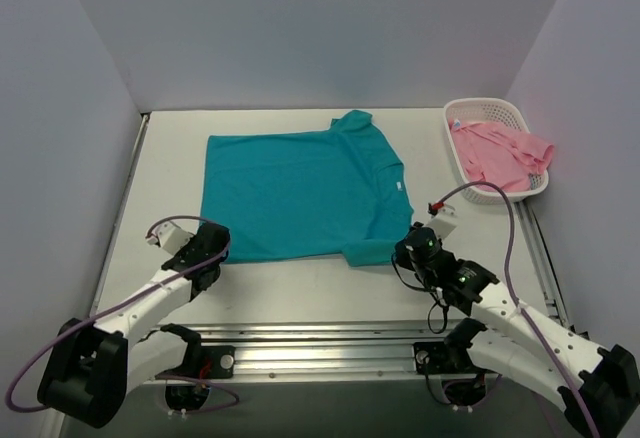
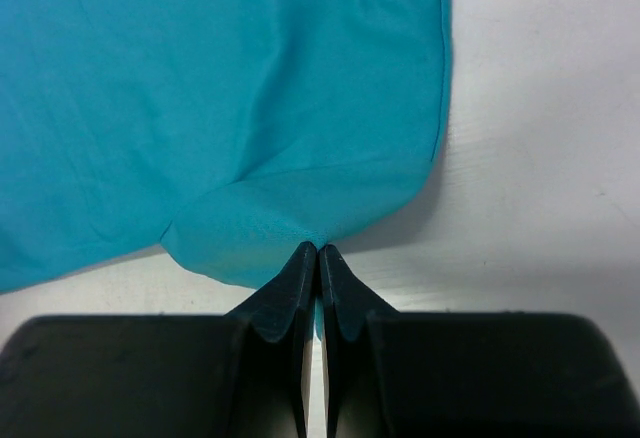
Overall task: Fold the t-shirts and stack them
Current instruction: Fold the tshirt
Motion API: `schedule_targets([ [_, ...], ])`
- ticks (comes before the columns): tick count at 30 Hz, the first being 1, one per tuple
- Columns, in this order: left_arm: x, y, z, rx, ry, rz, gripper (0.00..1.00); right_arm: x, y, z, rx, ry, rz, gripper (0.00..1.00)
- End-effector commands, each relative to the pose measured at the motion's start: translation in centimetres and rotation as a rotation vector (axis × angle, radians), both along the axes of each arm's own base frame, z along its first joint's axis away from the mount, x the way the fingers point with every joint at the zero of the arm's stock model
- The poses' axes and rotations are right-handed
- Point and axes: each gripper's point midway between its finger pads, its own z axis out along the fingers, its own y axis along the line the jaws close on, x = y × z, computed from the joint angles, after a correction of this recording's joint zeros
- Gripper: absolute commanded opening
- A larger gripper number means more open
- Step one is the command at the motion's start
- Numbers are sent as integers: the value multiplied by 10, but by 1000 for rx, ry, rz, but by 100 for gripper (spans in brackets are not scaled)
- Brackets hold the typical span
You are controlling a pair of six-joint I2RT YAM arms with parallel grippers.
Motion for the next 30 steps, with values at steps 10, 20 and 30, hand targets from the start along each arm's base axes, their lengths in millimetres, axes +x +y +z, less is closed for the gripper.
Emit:
schedule_targets([
  [10,27,-5,80,19,-218,-54,2,23,-9,41,12,-102,-115,0],
  [20,57,-10,100,57,-282,-59,2,59,5,50,-40,-133,-154,0],
  [30,96,-21,114,50,-350,-72,2,101,20,74,-90,-185,-195,0],
])
